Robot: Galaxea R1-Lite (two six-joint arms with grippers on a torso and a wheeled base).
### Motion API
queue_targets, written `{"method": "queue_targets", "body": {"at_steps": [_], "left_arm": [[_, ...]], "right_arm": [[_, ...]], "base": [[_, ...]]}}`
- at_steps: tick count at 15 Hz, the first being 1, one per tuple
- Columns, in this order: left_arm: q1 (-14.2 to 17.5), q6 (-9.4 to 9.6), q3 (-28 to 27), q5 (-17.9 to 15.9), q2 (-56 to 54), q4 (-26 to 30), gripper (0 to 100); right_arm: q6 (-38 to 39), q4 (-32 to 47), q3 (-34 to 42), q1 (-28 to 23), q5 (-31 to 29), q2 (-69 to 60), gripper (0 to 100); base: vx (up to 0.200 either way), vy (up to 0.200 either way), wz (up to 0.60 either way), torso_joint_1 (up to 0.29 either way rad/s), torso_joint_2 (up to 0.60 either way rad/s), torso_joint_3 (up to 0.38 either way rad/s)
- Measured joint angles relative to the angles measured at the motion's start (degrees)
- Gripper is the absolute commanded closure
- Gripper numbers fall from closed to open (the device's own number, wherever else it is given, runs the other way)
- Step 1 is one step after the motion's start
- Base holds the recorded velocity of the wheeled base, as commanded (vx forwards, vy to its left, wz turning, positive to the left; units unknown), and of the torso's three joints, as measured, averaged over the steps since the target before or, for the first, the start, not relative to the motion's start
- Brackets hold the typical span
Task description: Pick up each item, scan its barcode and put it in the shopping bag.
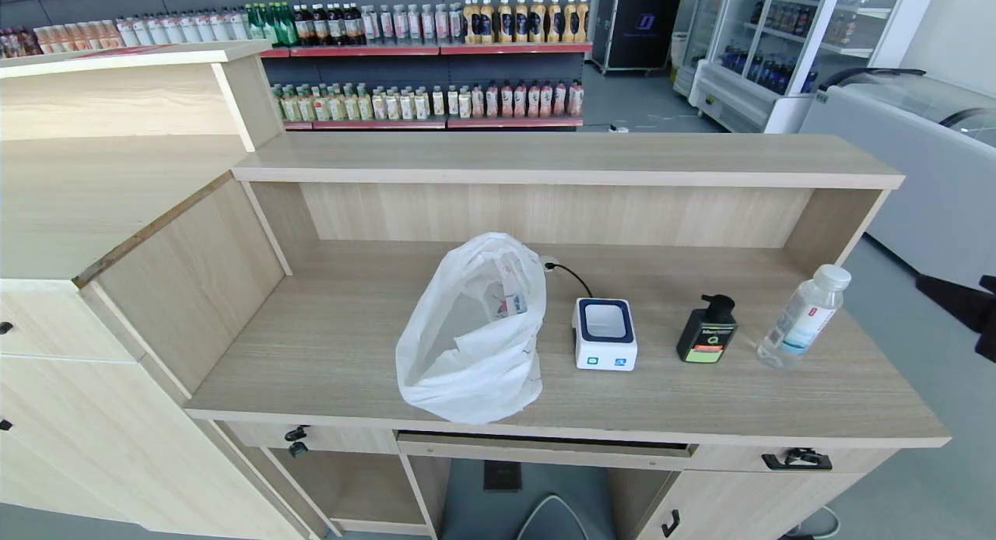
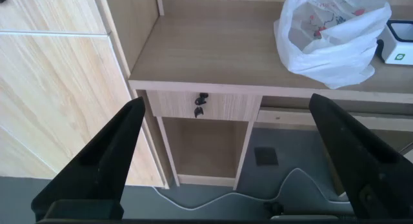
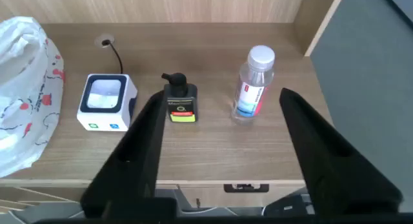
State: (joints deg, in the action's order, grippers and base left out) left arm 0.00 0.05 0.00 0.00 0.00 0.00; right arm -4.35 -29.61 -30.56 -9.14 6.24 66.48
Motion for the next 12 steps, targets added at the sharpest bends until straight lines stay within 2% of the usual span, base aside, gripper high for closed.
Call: {"method": "queue_targets", "body": {"at_steps": [2,4,7,9,12], "left_arm": [[0.00,-0.02,0.00,0.00,0.00,0.00,0],[0.00,-0.05,0.00,0.00,0.00,0.00,0],[0.00,-0.02,0.00,0.00,0.00,0.00,0],[0.00,-0.02,0.00,0.00,0.00,0.00,0],[0.00,0.00,0.00,0.00,0.00,0.00,0]], "right_arm": [[-5.14,-8.35,-2.15,-2.49,7.57,13.48,0],[-12.48,-14.59,-3.30,-4.30,17.59,24.23,0],[-23.78,-20.44,-4.30,-5.41,28.79,36.08,0],[-30.35,-21.19,-5.62,-5.60,33.88,41.66,0],[-34.76,-21.70,-9.07,-5.71,36.60,47.01,0]], "base": [[0.000,0.000,0.00,0.000,0.00,0.000],[0.000,0.000,0.00,0.000,0.00,0.000],[0.000,0.000,0.00,0.000,0.00,0.000],[0.000,0.000,0.00,0.000,0.00,0.000],[0.000,0.000,0.00,0.000,0.00,0.000]]}}
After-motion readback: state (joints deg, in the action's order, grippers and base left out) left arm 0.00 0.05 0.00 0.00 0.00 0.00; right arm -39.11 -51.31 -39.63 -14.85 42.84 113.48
